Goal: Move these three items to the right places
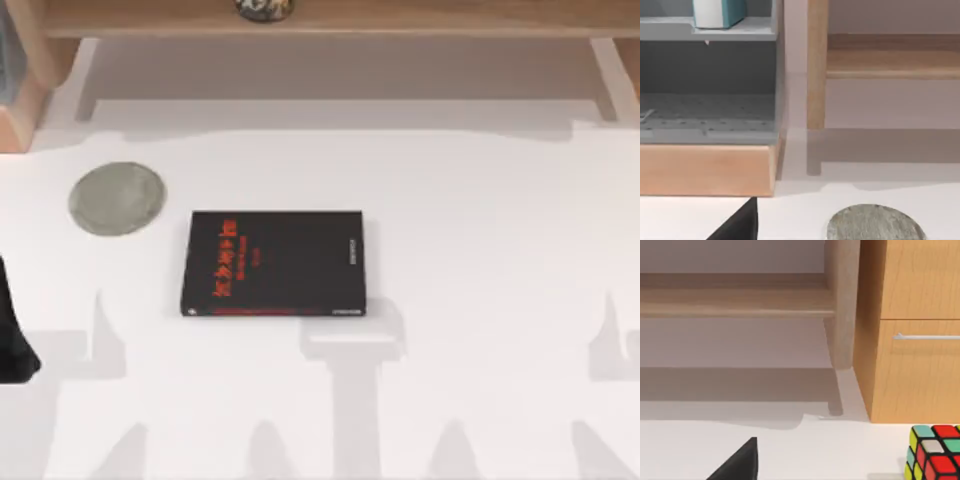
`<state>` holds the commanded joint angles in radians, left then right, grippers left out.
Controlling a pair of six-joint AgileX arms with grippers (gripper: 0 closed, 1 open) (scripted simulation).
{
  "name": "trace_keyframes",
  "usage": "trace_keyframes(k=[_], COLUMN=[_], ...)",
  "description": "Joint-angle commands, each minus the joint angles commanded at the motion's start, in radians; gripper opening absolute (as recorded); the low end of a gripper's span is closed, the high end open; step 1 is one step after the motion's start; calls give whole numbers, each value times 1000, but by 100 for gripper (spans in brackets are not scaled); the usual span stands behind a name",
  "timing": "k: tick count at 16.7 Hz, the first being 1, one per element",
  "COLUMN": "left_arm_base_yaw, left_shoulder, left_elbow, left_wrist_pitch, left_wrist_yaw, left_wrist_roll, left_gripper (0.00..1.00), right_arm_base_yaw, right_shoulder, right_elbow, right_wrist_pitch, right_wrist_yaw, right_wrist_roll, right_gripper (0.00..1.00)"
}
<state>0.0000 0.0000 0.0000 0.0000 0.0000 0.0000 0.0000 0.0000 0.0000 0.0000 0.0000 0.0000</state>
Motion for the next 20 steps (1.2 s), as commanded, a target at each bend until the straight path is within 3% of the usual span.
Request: trace_keyframes(k=[5,9,20], left_arm_base_yaw=[-25,-106,-416], left_shoulder=[63,295,1490], left_elbow=[54,228,897], left_wrist_pitch=[36,153,603], left_wrist_yaw=[-23,-96,-379], left_wrist_roll=[1,3,7], left_gripper=[100,100,100], right_arm_base_yaw=[0,0,0], right_shoulder=[0,0,0], right_elbow=[0,0,0], right_wrist_pitch=[0,0,0], right_wrist_yaw=[0,0,0], right_wrist_roll=[0,0,0], right_gripper=[100,100,100])
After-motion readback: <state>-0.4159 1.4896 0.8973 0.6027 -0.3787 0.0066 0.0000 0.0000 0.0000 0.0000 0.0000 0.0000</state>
